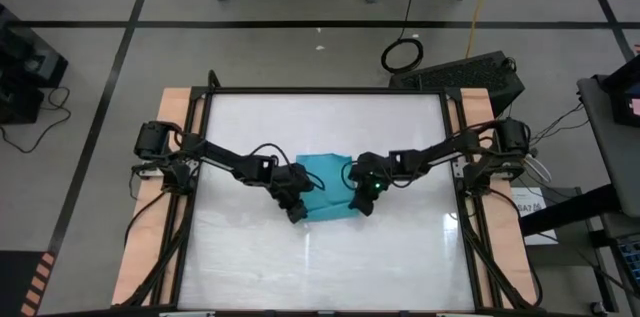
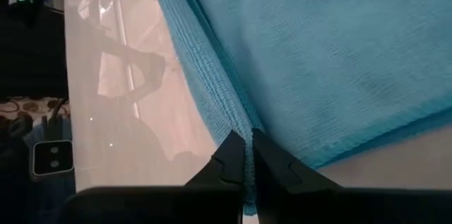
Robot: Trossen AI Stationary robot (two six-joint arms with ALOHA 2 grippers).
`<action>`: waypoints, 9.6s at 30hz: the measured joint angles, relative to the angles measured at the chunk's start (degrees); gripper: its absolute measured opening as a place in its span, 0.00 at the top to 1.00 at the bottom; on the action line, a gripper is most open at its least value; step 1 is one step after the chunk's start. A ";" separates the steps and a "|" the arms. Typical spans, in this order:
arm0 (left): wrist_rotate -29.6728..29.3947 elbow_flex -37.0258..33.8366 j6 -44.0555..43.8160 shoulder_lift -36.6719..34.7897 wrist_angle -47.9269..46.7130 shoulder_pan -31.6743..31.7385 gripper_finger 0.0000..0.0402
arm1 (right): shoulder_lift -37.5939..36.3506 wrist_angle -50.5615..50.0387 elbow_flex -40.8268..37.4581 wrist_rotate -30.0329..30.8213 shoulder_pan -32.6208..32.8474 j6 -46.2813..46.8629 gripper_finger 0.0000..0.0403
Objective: Roll towel
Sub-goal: Roll the light blue towel
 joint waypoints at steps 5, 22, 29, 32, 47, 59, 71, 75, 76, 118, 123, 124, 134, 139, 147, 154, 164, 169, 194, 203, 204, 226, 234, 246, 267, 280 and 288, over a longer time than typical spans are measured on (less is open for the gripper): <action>-1.95 0.01 0.23 -0.02 -1.23 0.00 0.97 | 0.01 -0.08 0.00 0.07 -0.67 -1.98 0.97; -2.50 -0.10 0.52 -0.11 -4.69 -0.11 0.97 | -7.04 -0.80 -0.23 13.37 7.08 -31.07 0.49; -2.66 -0.10 0.09 -0.11 -4.69 -0.09 0.97 | -6.94 3.88 -0.11 25.24 15.15 -45.25 0.44; -2.48 -0.10 -0.02 -0.09 -4.69 -0.09 0.97 | -6.70 3.36 -0.11 30.52 16.90 -48.19 0.43; -1.82 -0.14 -0.15 -0.02 -4.79 0.00 0.97 | 0.11 6.26 -0.11 31.44 17.06 -48.52 0.53; -1.33 -0.21 2.57 -0.47 -5.37 0.70 0.88 | 4.02 7.62 0.00 31.32 16.25 -43.99 0.61; -2.82 -0.32 11.79 -11.78 -10.38 1.63 0.57 | 4.16 7.03 0.00 30.28 14.79 -37.31 0.83; -7.76 -0.27 17.88 -15.10 -12.40 -2.10 0.56 | 4.16 6.98 0.00 28.08 13.61 -33.80 0.89; -9.28 -0.25 19.75 -15.36 -12.23 -3.52 0.56 | 4.16 6.96 0.00 27.60 13.29 -32.92 0.90; -38.54 -0.19 43.68 -3.86 -8.18 -12.92 0.57 | 4.29 8.40 -0.20 12.86 6.98 -21.97 0.94; -32.89 -0.08 43.65 -2.64 -7.74 -9.86 0.70 | 4.29 8.66 -0.20 11.74 6.87 -22.01 0.94; -31.10 -0.08 43.65 -2.58 -7.63 -9.33 0.75 | 4.29 8.67 -0.20 11.74 6.87 -22.01 0.94; -10.06 -0.16 38.08 -2.73 -1.95 -4.21 0.97 | 0.90 6.76 -0.31 6.91 6.94 -14.95 0.94; 1.13 -0.17 30.05 -2.73 2.37 -0.44 0.99 | -1.36 4.00 -0.31 5.70 6.92 -8.79 0.94; 10.76 -0.16 19.54 -2.12 2.27 4.63 0.99 | -2.07 1.29 -0.21 2.09 6.41 -0.42 0.94; 14.10 -0.14 12.79 1.19 3.02 5.99 0.98 | -2.09 0.04 -0.15 0.07 5.04 3.90 0.94; 15.17 0.01 7.45 4.52 5.06 5.95 0.98 | -2.11 -1.42 -0.11 0.07 3.66 7.21 0.94; 15.79 0.01 6.87 4.57 5.19 5.95 0.98 | -2.13 -1.83 -0.11 -0.01 3.66 5.40 0.88; 21.70 -0.21 0.20 4.74 5.65 7.82 0.97 | -8.49 -0.49 -0.17 35.14 22.99 -41.25 0.51; 21.83 -0.21 -0.44 4.74 5.53 8.05 0.97 | -7.11 -0.44 -0.15 35.69 22.68 -42.60 0.51; 21.82 -0.19 -0.67 4.74 5.50 8.14 0.97 | -6.56 0.17 -0.15 35.67 22.71 -42.60 0.51; 22.19 -0.21 8.31 2.31 5.97 7.77 0.77 | 1.65 2.05 -0.04 37.57 22.96 -33.06 0.62; 14.44 -0.19 16.51 -7.28 5.38 6.18 0.58 | 1.72 1.72 -0.02 37.59 22.81 -28.71 0.88; -19.75 -0.16 44.41 -12.55 -1.43 -11.74 0.57 | 1.65 1.19 -0.02 23.73 16.44 -20.02 0.96; -37.64 -0.16 54.42 -3.19 -1.79 -17.61 0.57 | 1.83 4.82 -0.26 8.84 10.55 -14.37 0.97; -33.35 0.05 48.23 0.22 -1.25 -14.04 0.64 | 1.83 7.45 -0.26 5.41 10.68 -12.28 0.97; -25.18 -0.10 45.09 -0.36 -0.67 -10.98 0.96 | 1.83 8.73 -0.24 2.73 10.69 -10.05 0.97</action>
